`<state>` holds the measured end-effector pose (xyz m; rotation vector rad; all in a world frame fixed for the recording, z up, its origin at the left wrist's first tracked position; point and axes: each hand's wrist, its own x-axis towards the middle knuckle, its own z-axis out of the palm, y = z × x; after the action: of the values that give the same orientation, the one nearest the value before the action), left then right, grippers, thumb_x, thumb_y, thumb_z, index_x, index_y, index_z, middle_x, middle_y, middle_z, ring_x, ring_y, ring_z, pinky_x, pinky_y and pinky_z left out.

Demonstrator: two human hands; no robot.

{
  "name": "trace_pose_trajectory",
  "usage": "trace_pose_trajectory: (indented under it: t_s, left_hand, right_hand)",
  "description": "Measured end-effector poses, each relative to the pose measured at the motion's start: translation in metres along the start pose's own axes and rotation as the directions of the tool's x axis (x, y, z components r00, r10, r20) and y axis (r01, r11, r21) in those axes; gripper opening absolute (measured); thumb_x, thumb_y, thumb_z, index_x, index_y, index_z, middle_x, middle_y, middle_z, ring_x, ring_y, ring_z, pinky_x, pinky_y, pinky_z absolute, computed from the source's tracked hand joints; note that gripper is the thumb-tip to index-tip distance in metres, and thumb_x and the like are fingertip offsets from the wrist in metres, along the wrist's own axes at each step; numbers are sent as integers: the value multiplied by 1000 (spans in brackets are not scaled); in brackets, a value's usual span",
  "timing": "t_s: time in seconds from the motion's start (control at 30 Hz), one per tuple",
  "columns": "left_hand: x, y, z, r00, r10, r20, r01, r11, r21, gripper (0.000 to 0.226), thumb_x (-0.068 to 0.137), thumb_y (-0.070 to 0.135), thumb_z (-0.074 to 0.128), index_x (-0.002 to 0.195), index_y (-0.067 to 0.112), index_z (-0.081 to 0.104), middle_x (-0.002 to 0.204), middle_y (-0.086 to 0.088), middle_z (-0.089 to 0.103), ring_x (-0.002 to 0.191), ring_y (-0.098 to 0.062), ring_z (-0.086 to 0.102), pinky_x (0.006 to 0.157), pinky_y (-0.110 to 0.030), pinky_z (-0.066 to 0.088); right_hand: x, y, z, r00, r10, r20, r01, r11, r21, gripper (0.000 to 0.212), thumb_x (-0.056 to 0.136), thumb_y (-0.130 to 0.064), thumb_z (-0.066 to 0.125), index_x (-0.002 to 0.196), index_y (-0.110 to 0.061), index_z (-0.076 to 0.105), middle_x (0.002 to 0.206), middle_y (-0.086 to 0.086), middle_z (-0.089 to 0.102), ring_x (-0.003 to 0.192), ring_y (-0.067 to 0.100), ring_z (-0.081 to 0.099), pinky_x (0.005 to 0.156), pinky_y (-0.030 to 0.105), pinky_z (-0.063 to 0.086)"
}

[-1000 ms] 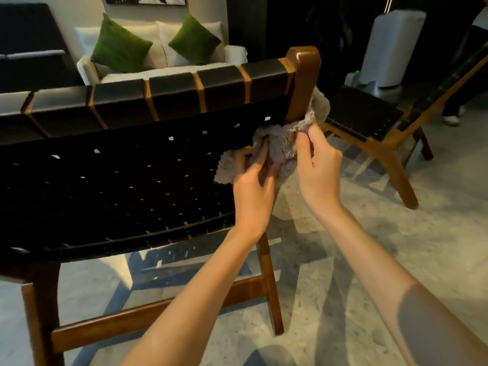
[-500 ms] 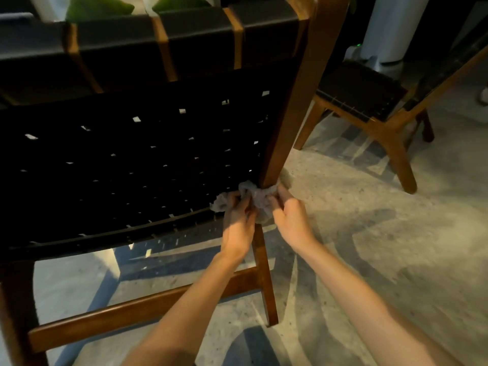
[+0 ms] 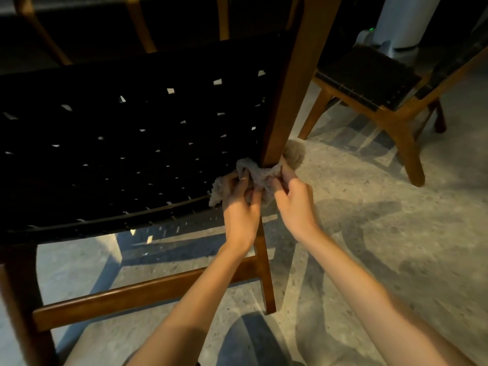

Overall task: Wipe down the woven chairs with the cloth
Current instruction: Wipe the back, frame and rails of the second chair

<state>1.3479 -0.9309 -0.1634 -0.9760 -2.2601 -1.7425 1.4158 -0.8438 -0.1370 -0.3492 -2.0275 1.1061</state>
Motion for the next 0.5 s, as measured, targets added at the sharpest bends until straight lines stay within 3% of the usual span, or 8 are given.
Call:
trace_pose_trajectory:
  t_s: [0.13,0.27,0.33,0.43,0.5]
  left_hand:
    - [-2,-19,2,993,-43,112,43,999,9,29,95,14,55,124,8,56,119,-11,56,103,-18,61,87,-35,53]
    - [-4,-35,7,988,-78,131,66,993,95,30,96,14,53,124,5,58,123,-10,54,107,-20,58,88,-21,48]
    - [-6,-40,9,981,-100,164,78,988,136,31,96,14,52,125,6,57,129,-12,52,114,-23,54,94,-27,45]
    - [-5,-45,10,969,-144,199,123,986,116,29,96,10,51,123,7,58,129,-14,52,114,-24,54,98,-36,44]
    - [-4,-47,9,965,-161,207,138,983,122,28,95,7,50,121,8,59,128,-13,53,112,-22,54,97,-29,44]
  right_hand:
    - [-6,23,10,994,85,75,-80,994,-75,26,97,-8,49,119,-14,59,104,-1,67,98,13,63,81,21,48]
    - [-9,39,19,985,119,125,-115,993,-39,33,96,-4,48,127,-14,56,103,-5,63,95,2,57,80,9,43]
    - [-9,47,22,978,143,152,-141,990,-26,31,95,-2,48,123,-11,58,104,-2,64,98,9,59,79,6,41]
    - [-9,56,26,957,206,203,-207,978,-14,31,96,-2,47,124,-9,57,111,3,65,103,16,60,85,17,46]
    - [-9,59,28,939,260,224,-257,965,-43,36,97,-3,46,131,-9,54,117,7,65,106,18,59,89,27,47]
